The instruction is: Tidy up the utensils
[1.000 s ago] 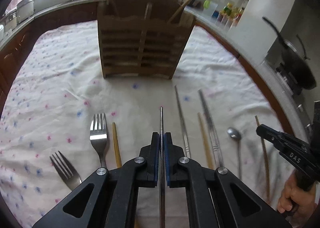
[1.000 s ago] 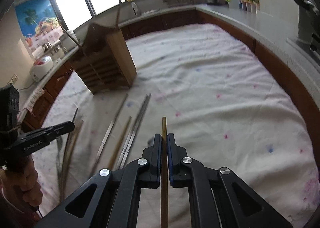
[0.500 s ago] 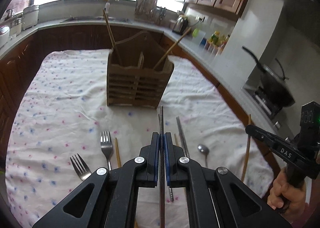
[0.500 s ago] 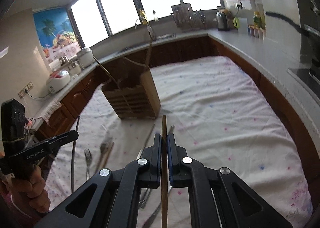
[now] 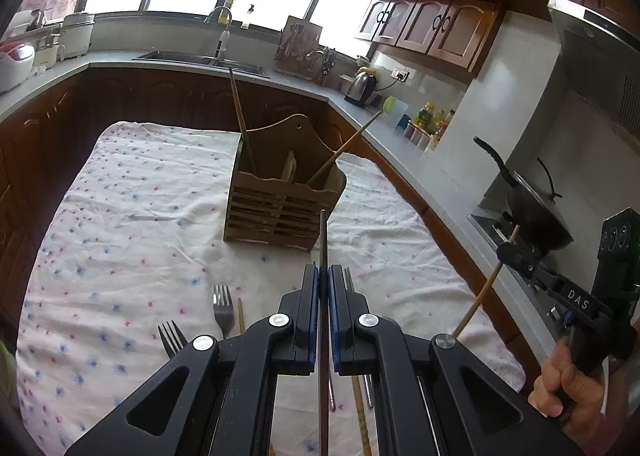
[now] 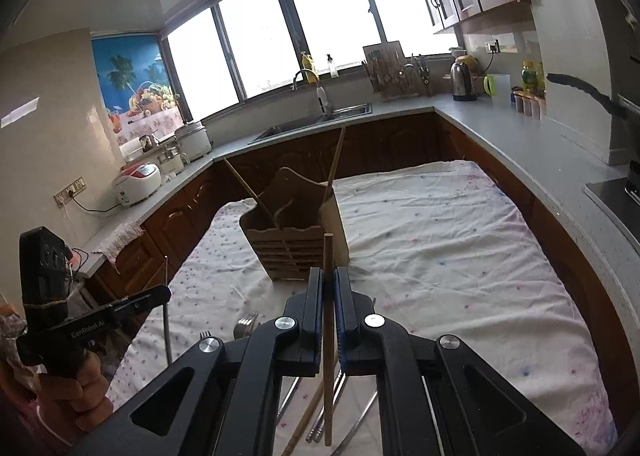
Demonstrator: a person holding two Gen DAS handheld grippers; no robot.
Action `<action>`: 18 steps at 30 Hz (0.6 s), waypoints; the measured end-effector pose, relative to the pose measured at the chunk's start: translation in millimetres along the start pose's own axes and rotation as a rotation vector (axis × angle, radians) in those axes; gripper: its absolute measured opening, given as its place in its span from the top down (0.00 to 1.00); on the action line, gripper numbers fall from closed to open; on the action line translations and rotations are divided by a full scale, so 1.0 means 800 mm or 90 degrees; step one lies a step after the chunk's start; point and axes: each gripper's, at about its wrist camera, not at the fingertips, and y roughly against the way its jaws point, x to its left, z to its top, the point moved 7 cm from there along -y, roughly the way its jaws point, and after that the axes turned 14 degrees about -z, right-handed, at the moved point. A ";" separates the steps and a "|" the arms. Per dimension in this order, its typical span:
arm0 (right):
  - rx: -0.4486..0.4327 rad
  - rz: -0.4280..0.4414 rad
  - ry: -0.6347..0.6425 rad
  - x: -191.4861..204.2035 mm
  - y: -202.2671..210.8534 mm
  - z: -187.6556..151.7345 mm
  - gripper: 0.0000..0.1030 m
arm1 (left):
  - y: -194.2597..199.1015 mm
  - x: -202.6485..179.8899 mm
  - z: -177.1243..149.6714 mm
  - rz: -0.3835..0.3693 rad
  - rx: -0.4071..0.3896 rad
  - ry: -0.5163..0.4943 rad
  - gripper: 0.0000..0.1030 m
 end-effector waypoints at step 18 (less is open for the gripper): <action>-0.036 0.012 -0.001 0.011 0.007 0.024 0.95 | 0.000 0.010 0.019 -0.001 -0.020 0.000 0.98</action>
